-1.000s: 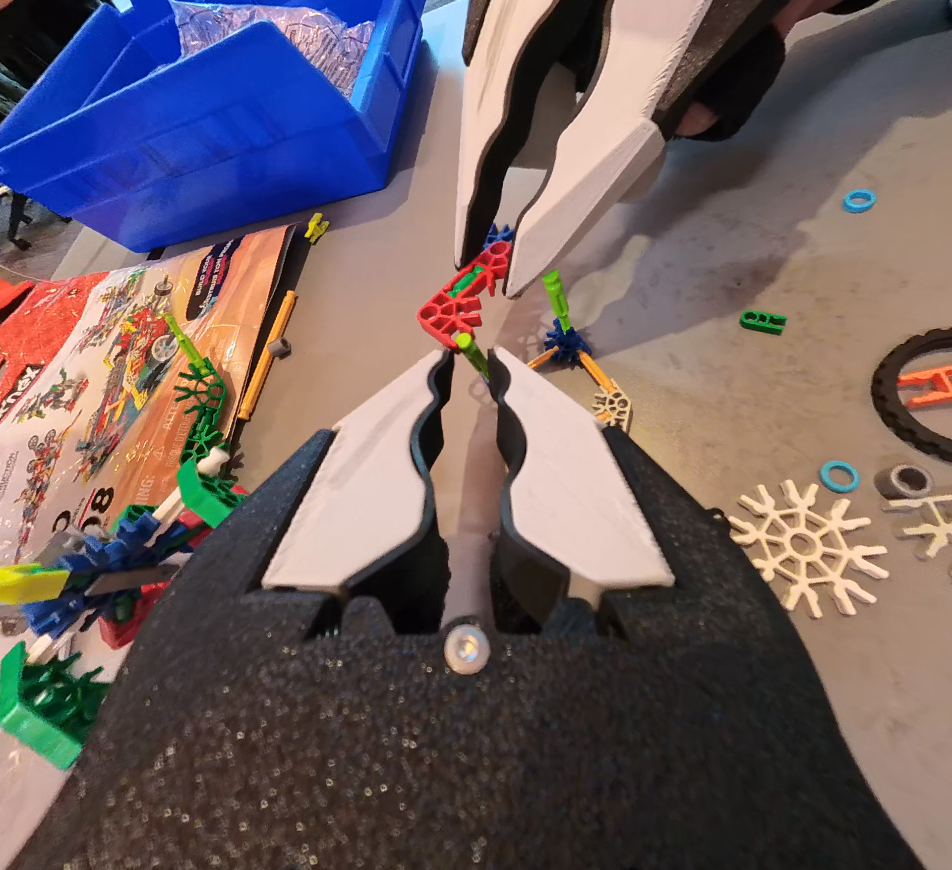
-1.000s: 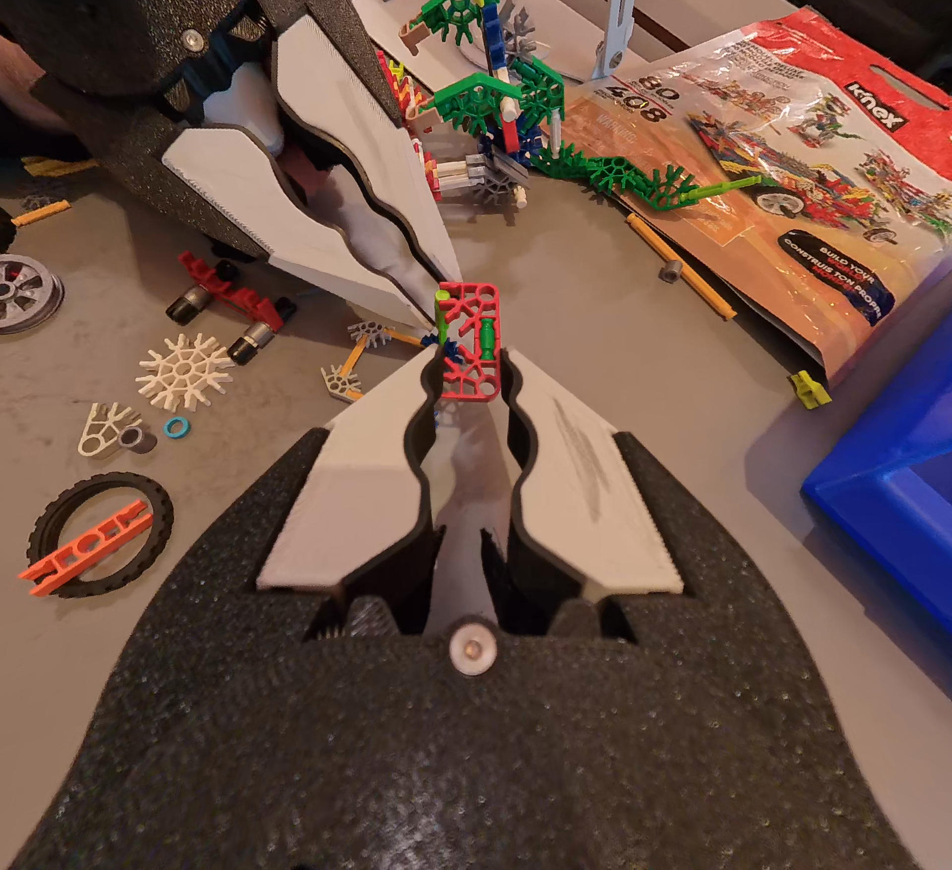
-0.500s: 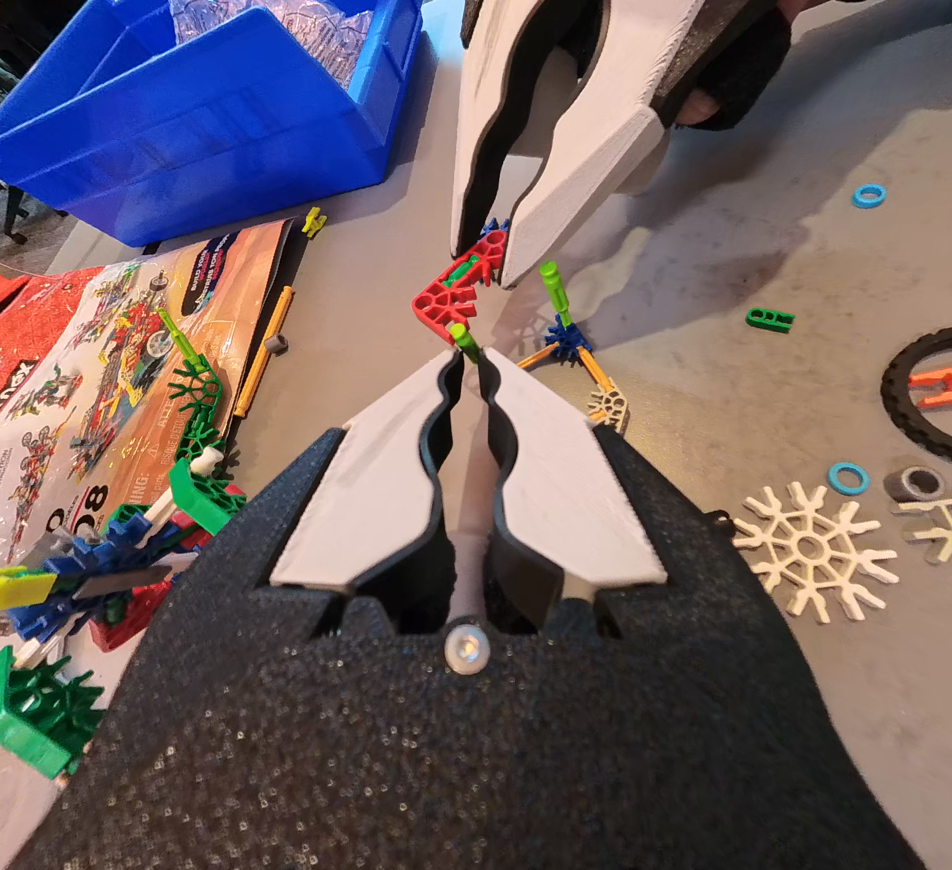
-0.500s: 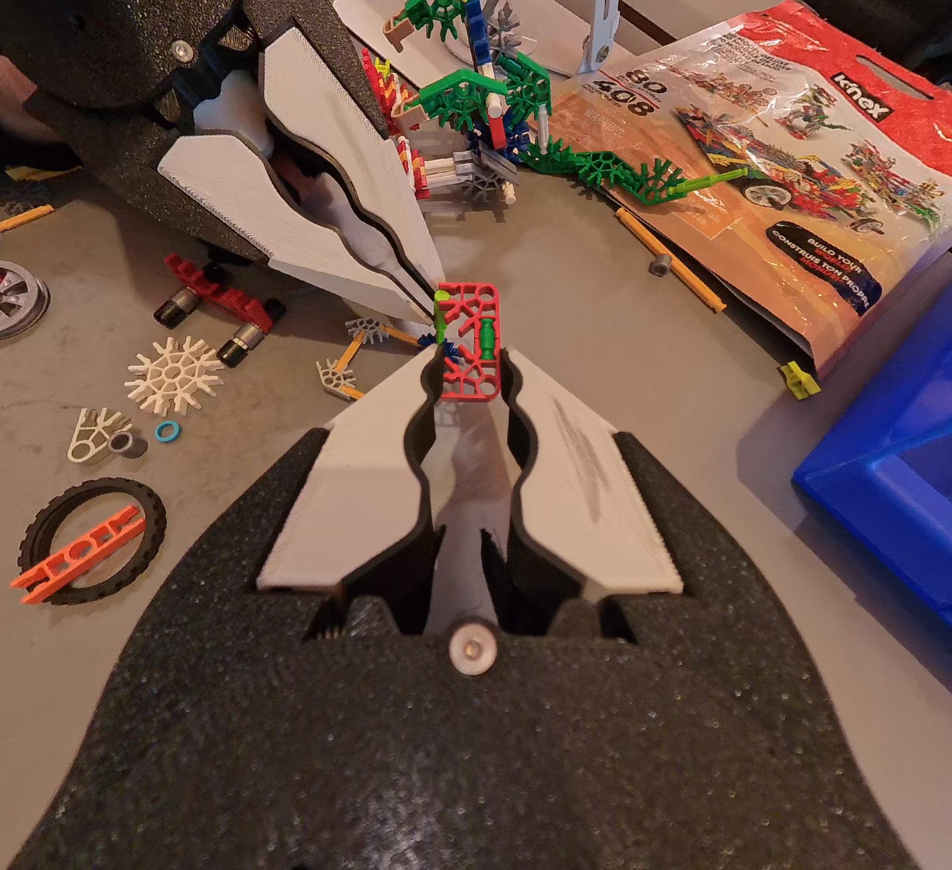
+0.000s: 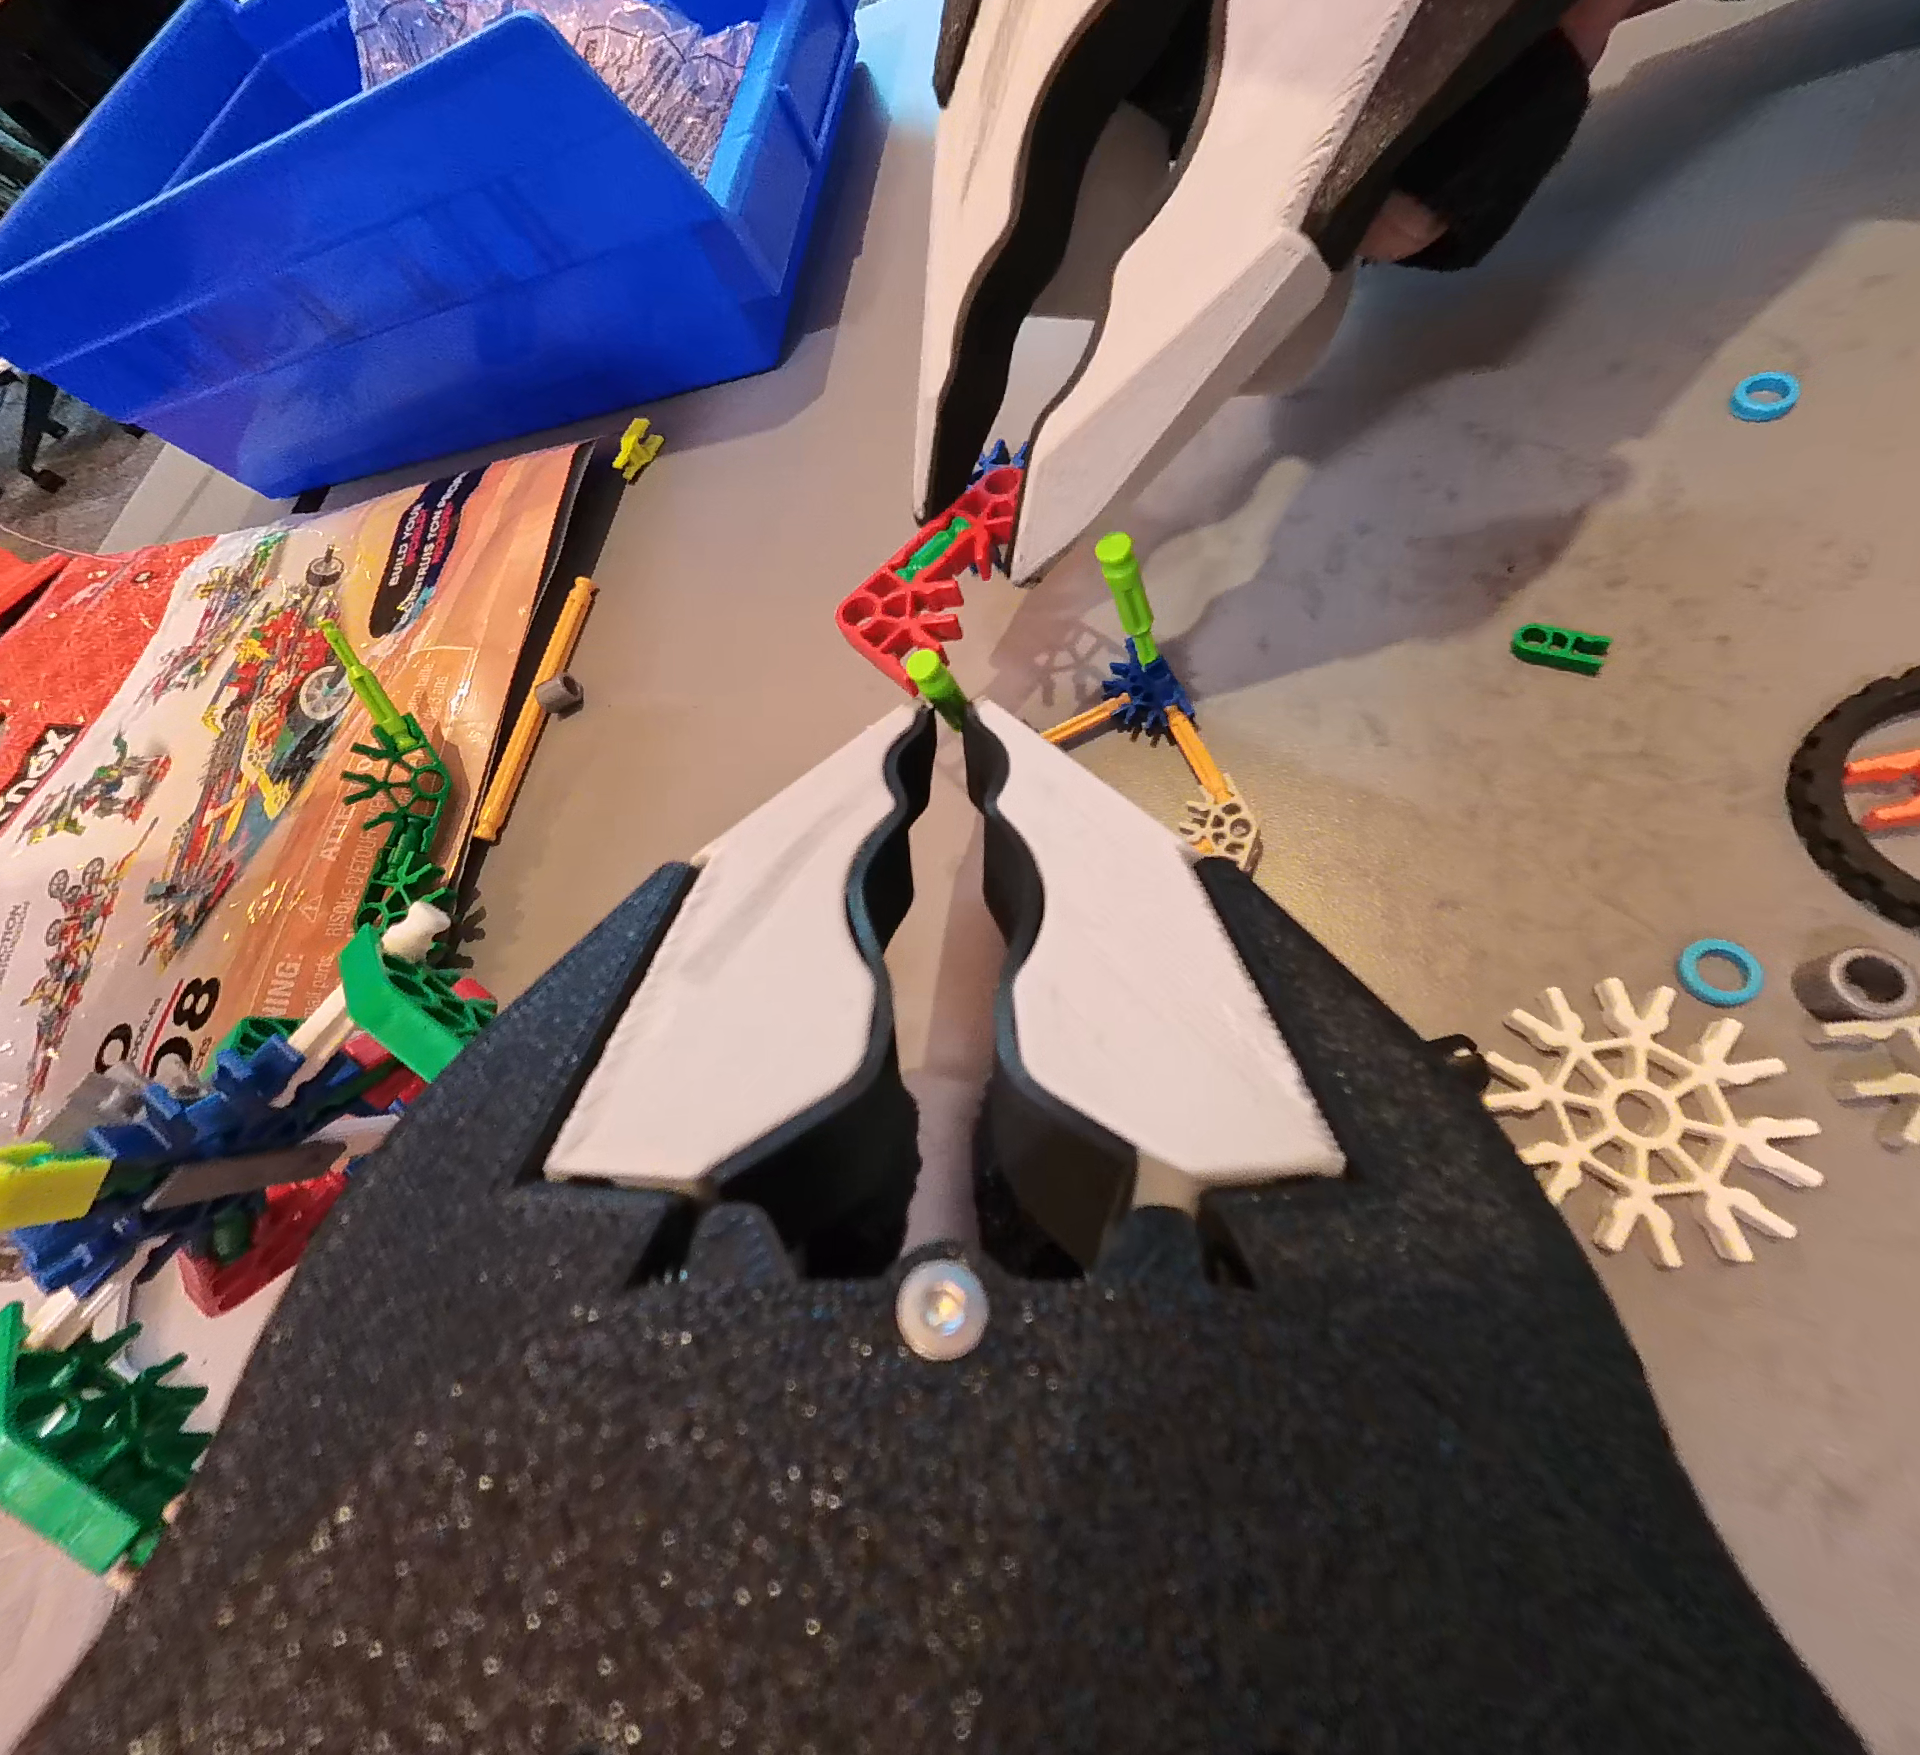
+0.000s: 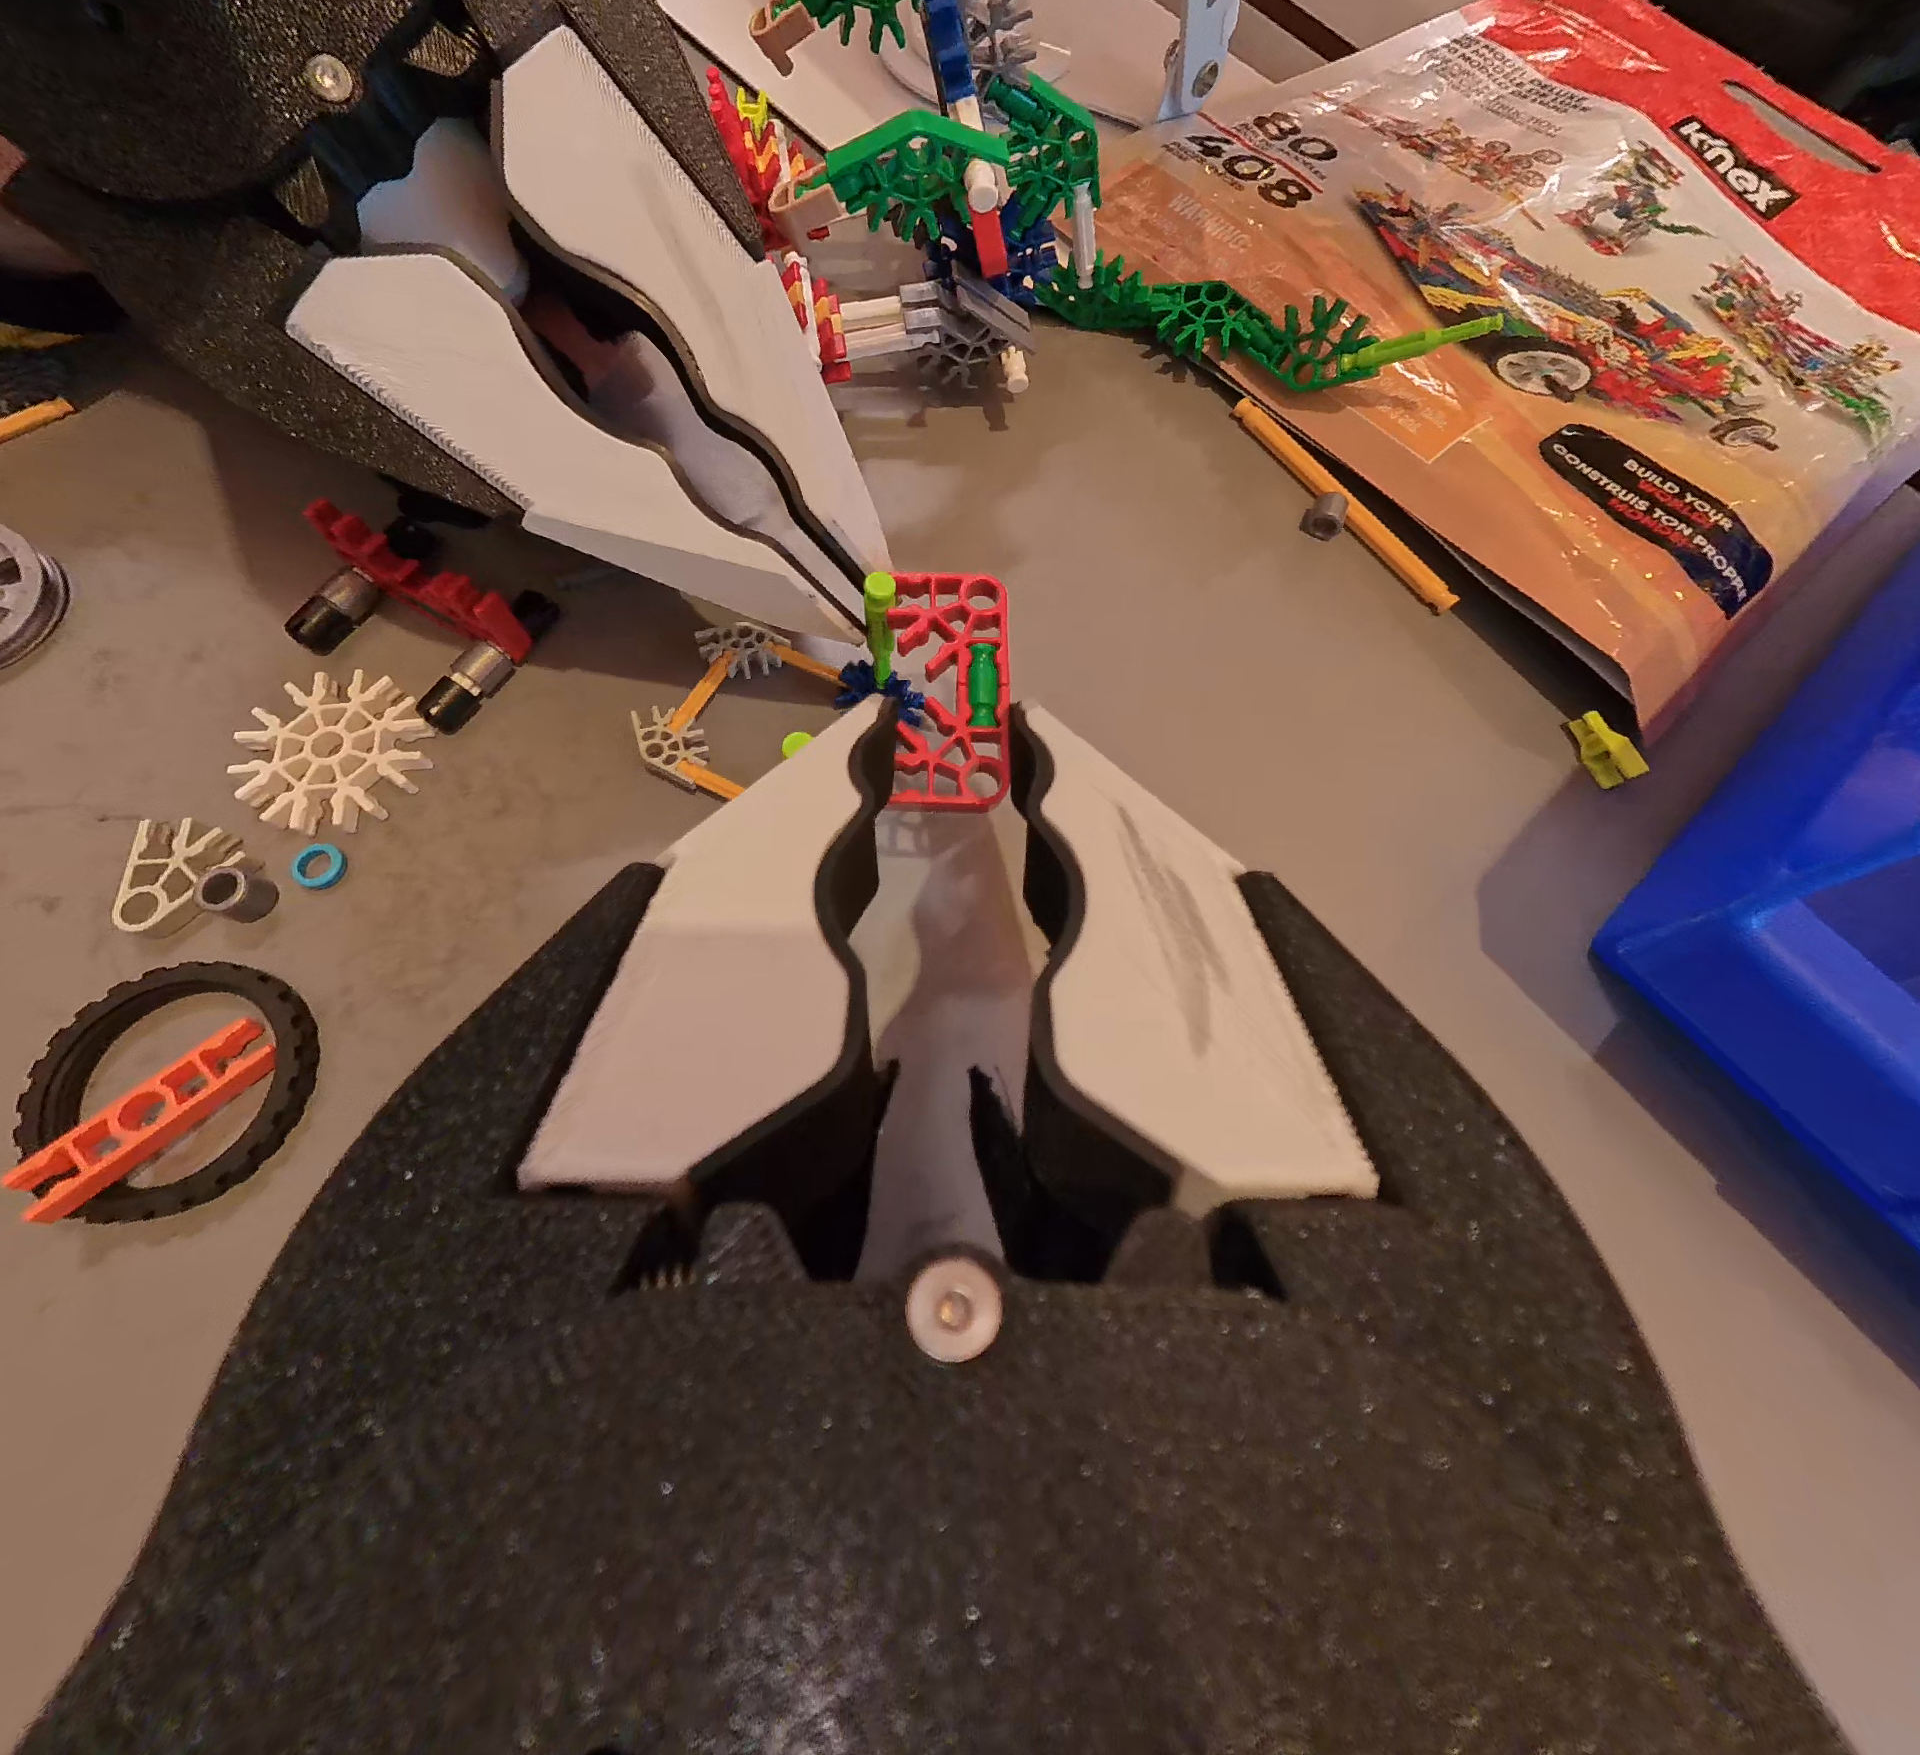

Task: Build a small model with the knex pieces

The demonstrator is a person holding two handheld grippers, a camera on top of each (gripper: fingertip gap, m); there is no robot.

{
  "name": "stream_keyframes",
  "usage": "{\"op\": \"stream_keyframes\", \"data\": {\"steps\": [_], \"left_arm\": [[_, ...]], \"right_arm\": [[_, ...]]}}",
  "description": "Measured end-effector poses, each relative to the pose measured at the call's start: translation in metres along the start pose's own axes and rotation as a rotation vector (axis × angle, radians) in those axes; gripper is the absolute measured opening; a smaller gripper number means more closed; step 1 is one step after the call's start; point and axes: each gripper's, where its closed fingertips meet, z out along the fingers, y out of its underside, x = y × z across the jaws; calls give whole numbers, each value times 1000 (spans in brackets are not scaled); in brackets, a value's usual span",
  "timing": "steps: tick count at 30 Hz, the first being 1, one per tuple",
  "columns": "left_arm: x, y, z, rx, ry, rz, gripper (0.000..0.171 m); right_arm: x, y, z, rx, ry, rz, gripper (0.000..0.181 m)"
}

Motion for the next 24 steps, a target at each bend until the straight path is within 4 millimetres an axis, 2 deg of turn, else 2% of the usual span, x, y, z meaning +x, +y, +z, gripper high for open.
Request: {"op": "stream_keyframes", "data": {"steps": [9,24], "left_arm": [[-9,-2,-3,4,-41,5,17],[-6,-4,-6,-1,9,31,24]], "right_arm": [[-1,-1,0,5,-2,-11,20],[-7,-5,-1,21,-9,-62,20]]}}
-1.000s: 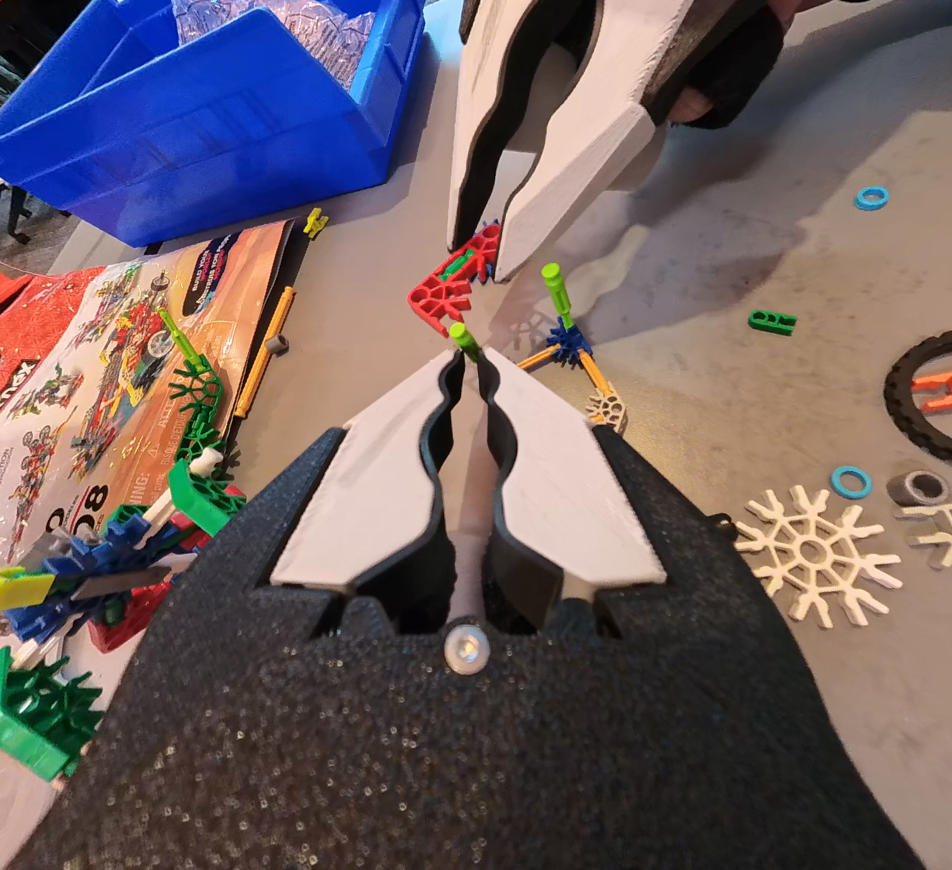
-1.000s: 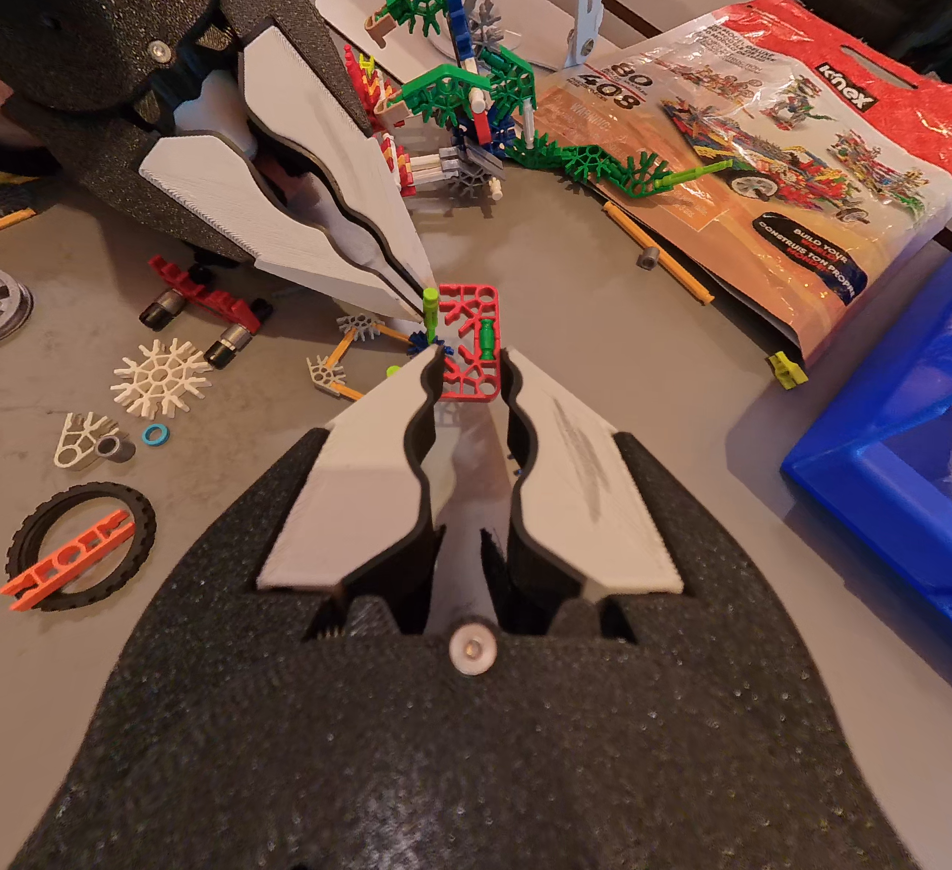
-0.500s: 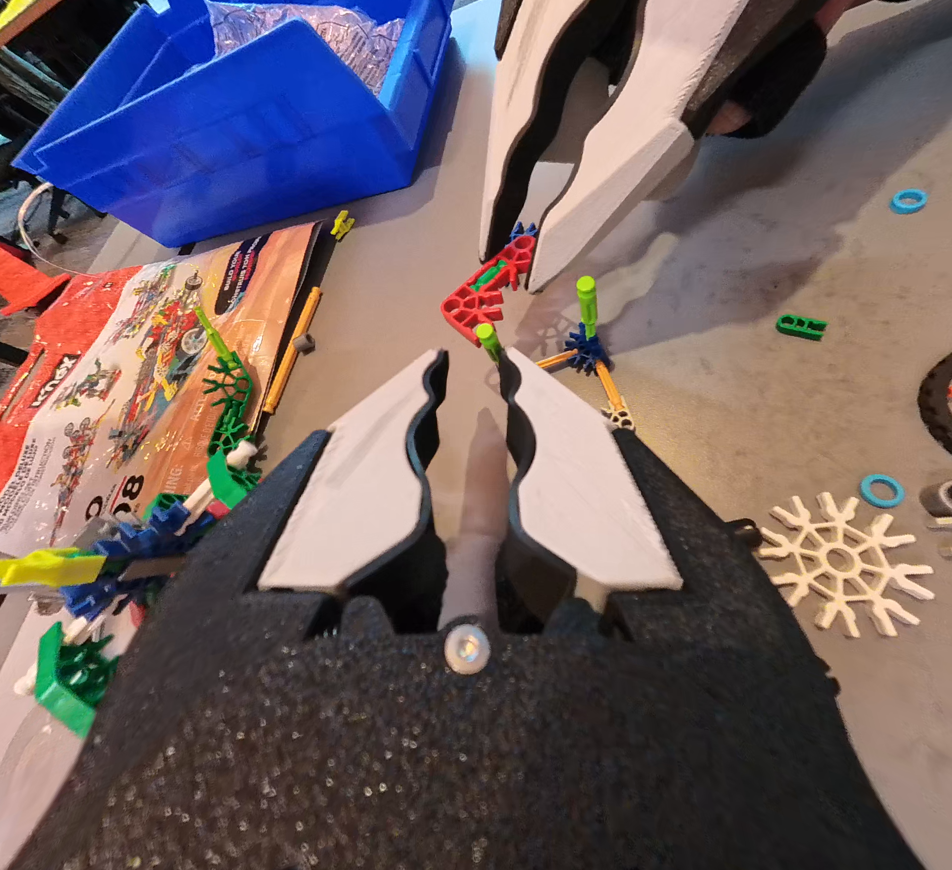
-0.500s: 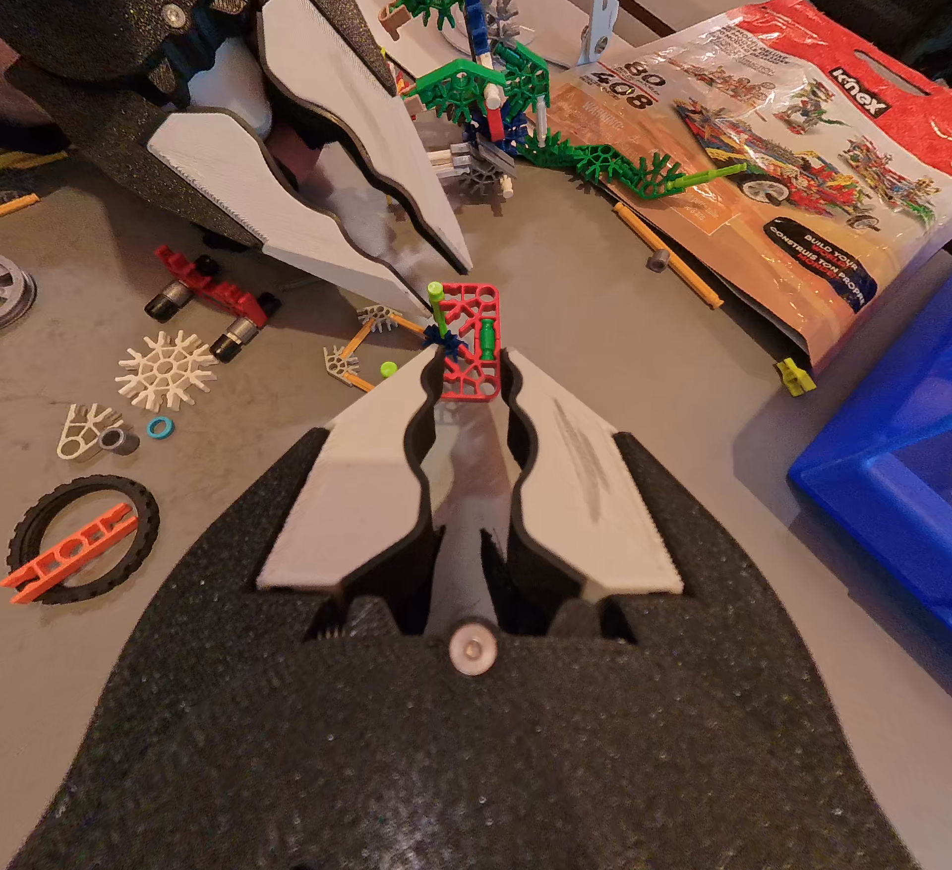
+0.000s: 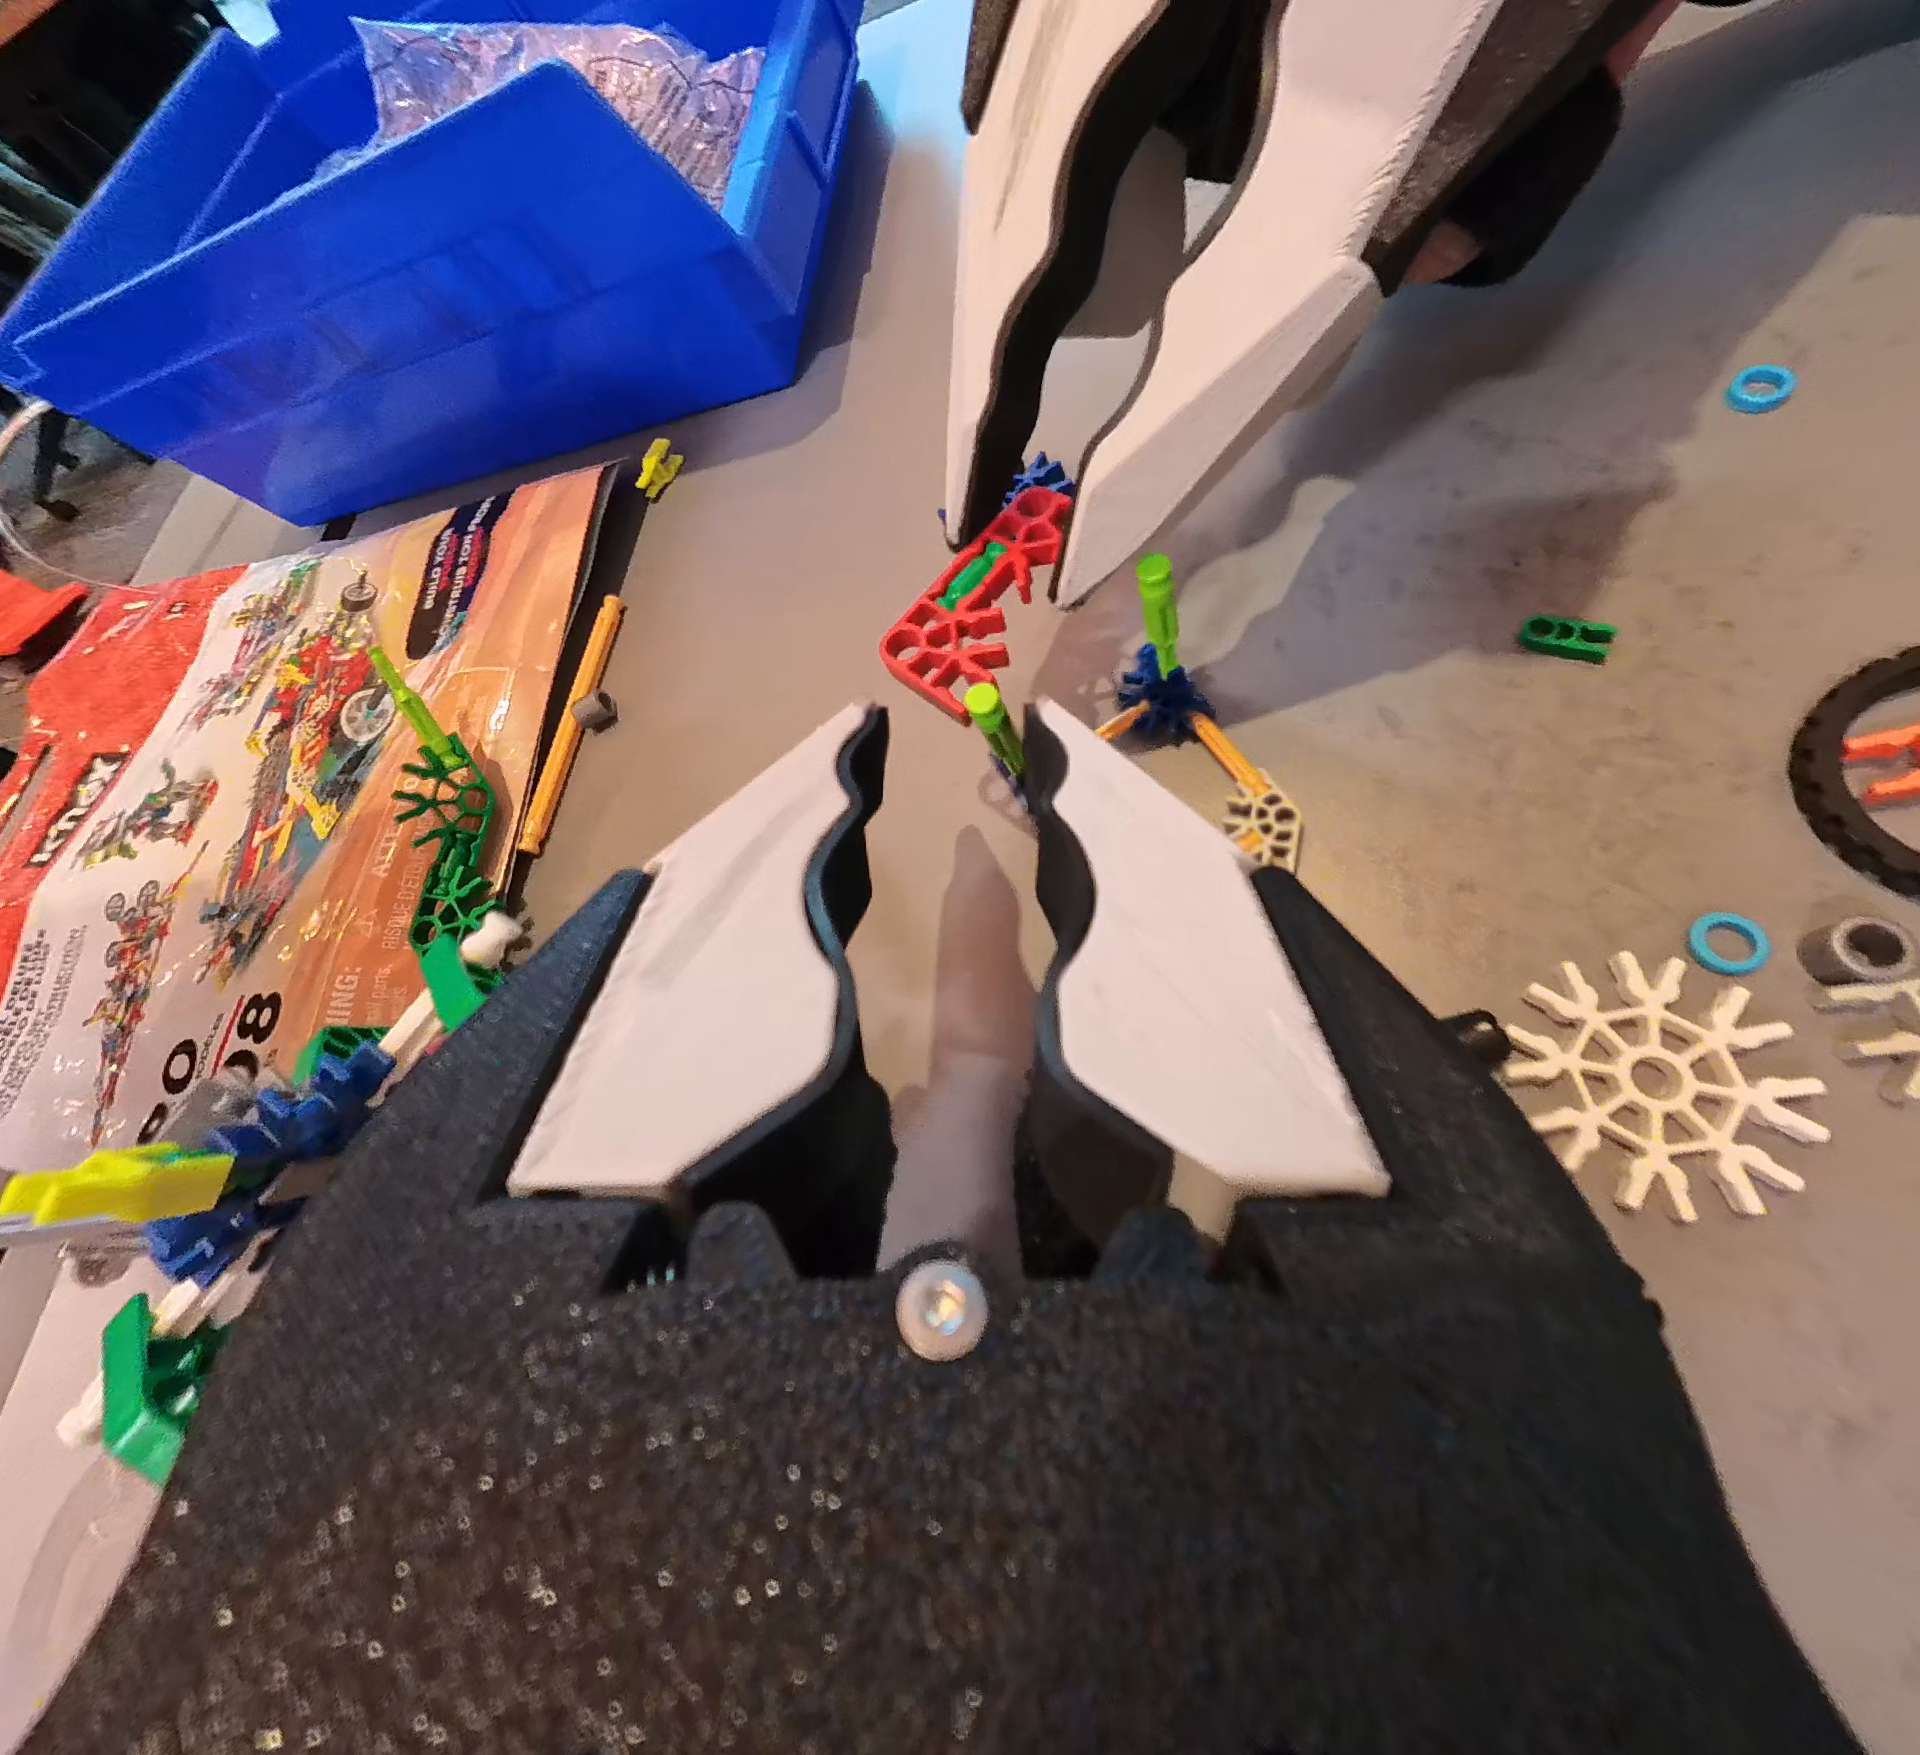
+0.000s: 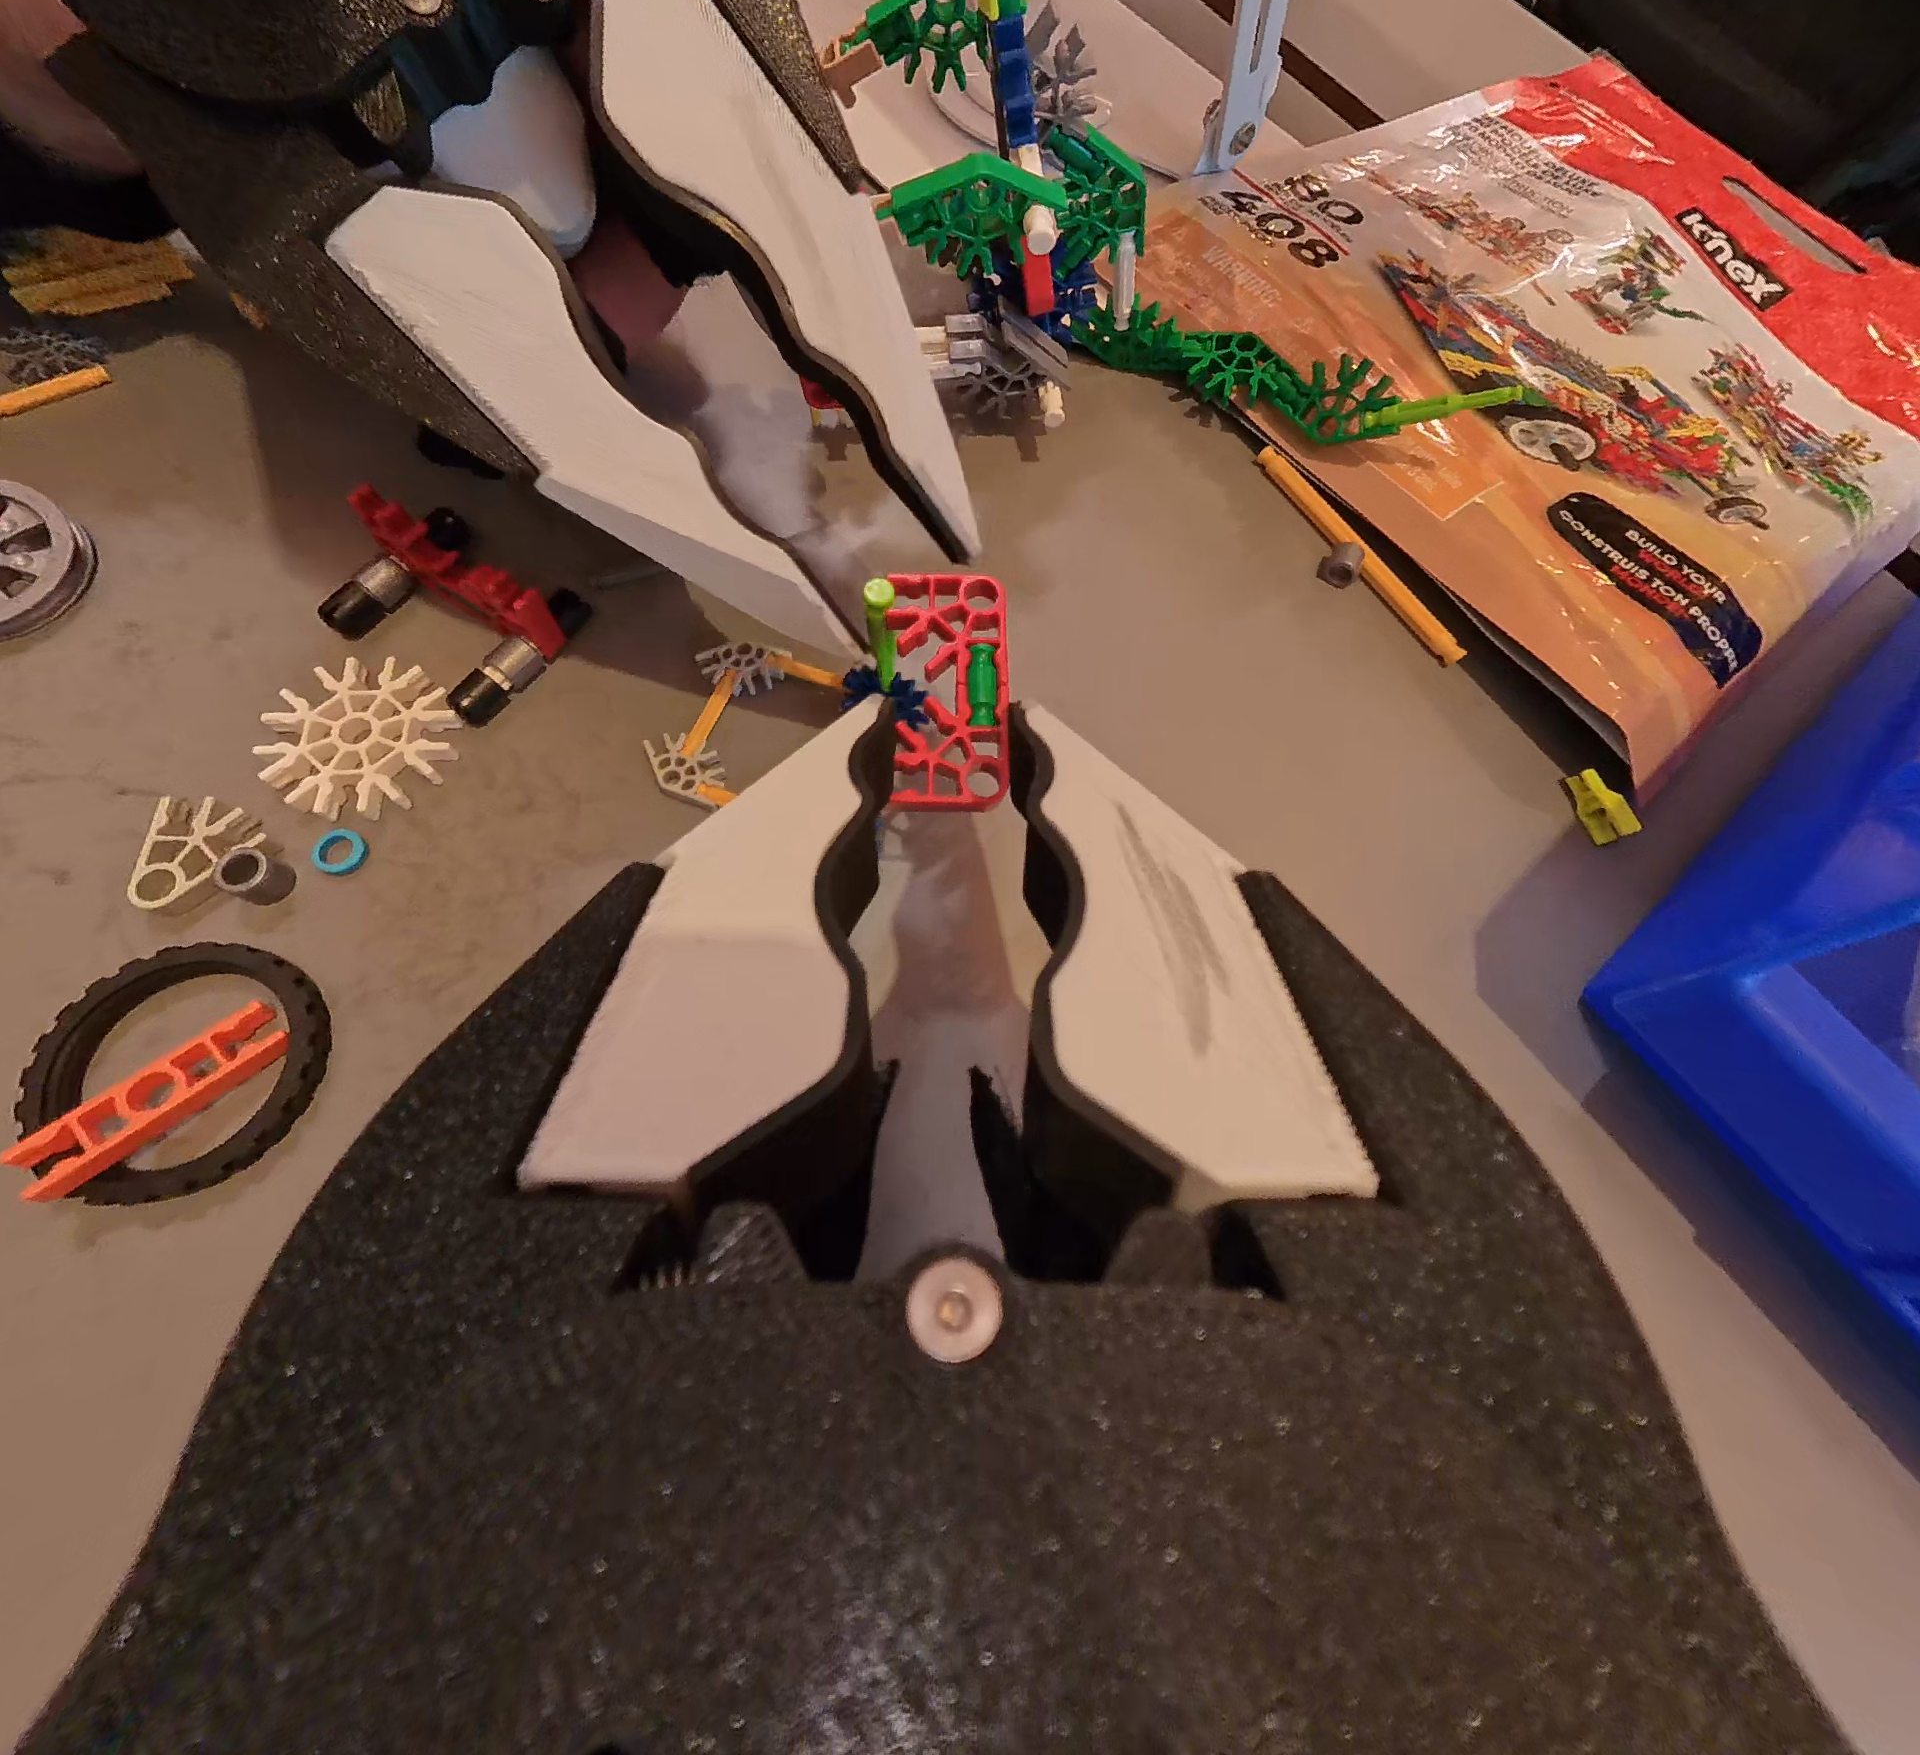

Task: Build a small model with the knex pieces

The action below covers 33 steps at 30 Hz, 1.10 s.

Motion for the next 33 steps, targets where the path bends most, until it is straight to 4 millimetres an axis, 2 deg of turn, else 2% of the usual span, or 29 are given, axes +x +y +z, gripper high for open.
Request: {"op": "stream_keyframes", "data": {"steps": [6,17,33], "left_arm": [[-1,-2,-8,19,25,-9,24],[2,-2,-7,33,35,14,28],[18,2,-5,13,107,50,26]], "right_arm": [[-3,-1,0,4,-13,-9,20],[-8,-1,0,2,-37,-23,20],[-23,-3,0,5,-99,-73,20]]}}
